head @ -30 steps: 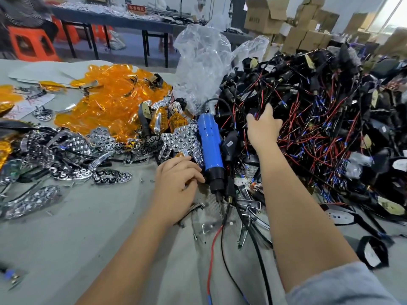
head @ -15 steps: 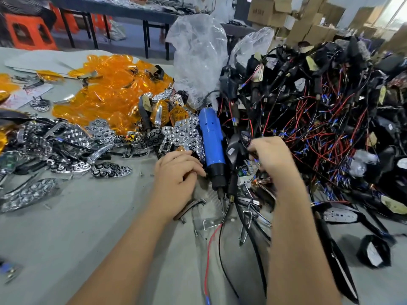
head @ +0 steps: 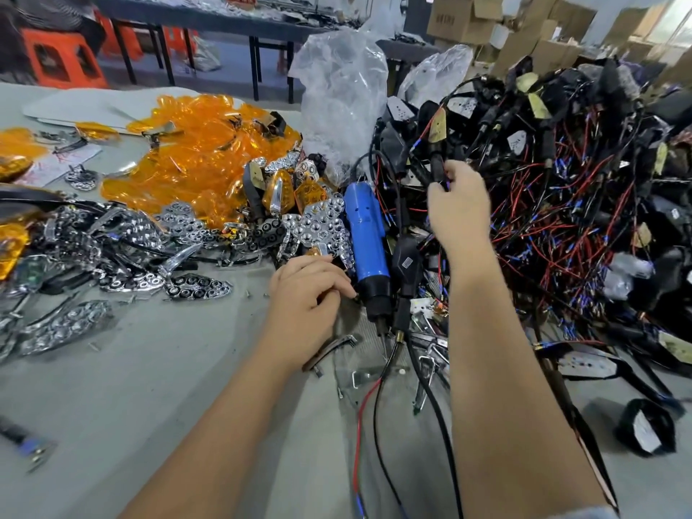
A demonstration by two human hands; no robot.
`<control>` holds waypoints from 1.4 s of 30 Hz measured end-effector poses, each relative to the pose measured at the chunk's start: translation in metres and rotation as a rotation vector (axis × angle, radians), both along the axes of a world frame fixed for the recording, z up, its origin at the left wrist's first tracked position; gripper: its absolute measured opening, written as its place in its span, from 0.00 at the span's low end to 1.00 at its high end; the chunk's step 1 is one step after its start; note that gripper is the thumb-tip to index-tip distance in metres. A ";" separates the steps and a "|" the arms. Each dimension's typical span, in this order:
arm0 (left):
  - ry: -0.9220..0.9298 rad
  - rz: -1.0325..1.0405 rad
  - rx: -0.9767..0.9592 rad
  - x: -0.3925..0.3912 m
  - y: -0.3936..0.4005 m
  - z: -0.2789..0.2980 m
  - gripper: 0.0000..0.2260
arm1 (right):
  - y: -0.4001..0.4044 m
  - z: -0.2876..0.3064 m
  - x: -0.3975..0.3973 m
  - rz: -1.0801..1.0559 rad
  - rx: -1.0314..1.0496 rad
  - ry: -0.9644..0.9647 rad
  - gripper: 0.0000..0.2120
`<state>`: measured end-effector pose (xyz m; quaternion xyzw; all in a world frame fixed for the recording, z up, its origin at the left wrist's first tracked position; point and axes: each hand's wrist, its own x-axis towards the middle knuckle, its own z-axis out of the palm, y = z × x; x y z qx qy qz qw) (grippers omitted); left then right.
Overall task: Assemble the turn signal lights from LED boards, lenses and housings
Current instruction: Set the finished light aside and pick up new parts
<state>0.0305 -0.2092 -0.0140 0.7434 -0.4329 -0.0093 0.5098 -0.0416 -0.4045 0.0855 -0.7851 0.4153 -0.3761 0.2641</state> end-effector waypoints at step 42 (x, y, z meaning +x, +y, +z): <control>1.058 -0.123 -0.418 0.019 0.014 0.013 0.15 | 0.130 -0.020 -0.022 0.799 0.475 -0.452 0.08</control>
